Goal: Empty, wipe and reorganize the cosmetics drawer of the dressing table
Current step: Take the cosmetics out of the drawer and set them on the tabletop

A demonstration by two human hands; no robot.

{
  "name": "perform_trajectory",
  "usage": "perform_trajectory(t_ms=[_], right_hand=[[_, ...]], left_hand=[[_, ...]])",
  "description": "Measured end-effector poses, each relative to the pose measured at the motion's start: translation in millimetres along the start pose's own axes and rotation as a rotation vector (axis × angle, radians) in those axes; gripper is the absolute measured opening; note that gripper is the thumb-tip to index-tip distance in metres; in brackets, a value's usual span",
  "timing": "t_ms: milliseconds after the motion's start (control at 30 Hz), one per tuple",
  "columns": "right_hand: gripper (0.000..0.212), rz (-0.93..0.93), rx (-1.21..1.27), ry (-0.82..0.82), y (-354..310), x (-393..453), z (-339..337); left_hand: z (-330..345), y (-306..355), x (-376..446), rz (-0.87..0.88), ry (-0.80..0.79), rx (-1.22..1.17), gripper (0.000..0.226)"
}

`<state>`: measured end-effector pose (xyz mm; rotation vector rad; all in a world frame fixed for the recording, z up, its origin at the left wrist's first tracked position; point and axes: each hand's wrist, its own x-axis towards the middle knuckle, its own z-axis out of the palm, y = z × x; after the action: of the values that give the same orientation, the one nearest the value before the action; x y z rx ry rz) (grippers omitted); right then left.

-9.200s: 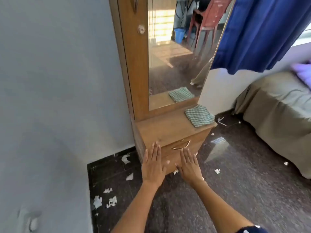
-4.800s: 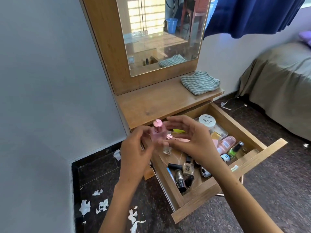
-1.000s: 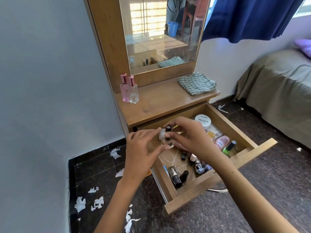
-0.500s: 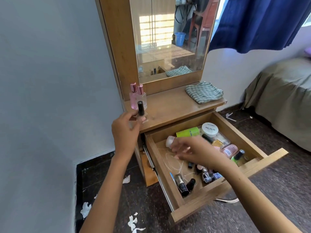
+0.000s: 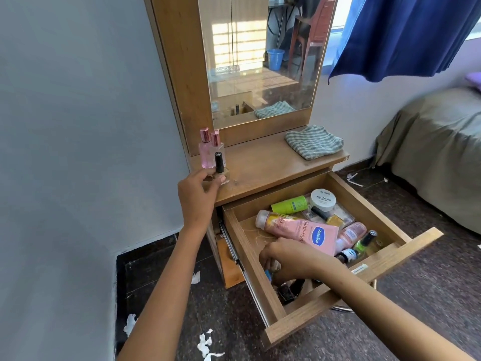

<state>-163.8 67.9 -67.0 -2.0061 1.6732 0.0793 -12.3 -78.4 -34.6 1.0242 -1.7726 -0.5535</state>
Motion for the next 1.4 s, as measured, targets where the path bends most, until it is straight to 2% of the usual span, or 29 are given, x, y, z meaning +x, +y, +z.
perform_trajectory(t_ms=[167, 233, 367, 433, 533, 667, 733, 833, 867, 933, 1000, 1033, 1133, 1200, 1400], right_hand=[[0.031, 0.013, 0.102, 0.038, 5, -3, 1], [0.025, 0.010, 0.176, 0.058, 7, -5, 1], [0.029, 0.013, 0.366, 0.074, 8, -10, -3], [0.030, 0.045, 0.381, 0.135, 9, -13, -8], [0.018, 0.109, 0.469, 0.324, 14, -20, -24], [0.007, 0.124, 0.938, 0.580, 17, -34, -47], [0.016, 0.086, 1.255, 0.643, 17, -34, -55], [0.033, 0.025, 1.808, 0.656, 16, -19, -60], [0.037, -0.011, 1.929, 0.627, 13, -13, -62], [0.042, -0.077, 2.011, 0.564, 7, 4, -65], [0.040, -0.122, 1.938, 0.558, 0, 21, -69], [0.035, -0.108, 1.826, 0.595, -4, 30, -71], [0.026, 0.083, 1.157, 0.811, -10, 55, -81], [0.032, 0.144, 0.873, 0.871, -11, 70, -86], [0.030, 0.146, 0.643, 0.940, -7, 98, -97]], left_hand=[[0, 3, -6, -0.012, 0.036, 0.108, 0.035], [-1, 5, -17, 0.018, 0.067, 0.163, 0.034], [-4, 12, -46, 0.082, 0.079, 0.172, 0.027], [-5, 14, -59, 0.101, 0.054, 0.146, 0.024], [-8, 18, -72, 0.095, -0.027, 0.073, 0.019], [-10, 20, -78, 0.131, -0.125, 0.092, 0.023], [-10, 21, -76, 0.165, -0.097, 0.150, 0.028], [-6, 21, -70, 0.184, -0.151, 0.318, 0.042], [-4, 19, -69, 0.188, -0.210, 0.385, 0.047], [3, 15, -66, 0.184, -0.325, 0.497, 0.055], [9, 10, -65, 0.177, -0.369, 0.578, 0.062], [12, 8, -65, 0.175, -0.372, 0.597, 0.063], [19, 5, -68, 0.172, -0.373, 0.629, 0.066], [20, 3, -70, 0.171, -0.371, 0.645, 0.067], [21, -1, -69, 0.171, -0.382, 0.635, 0.067]])
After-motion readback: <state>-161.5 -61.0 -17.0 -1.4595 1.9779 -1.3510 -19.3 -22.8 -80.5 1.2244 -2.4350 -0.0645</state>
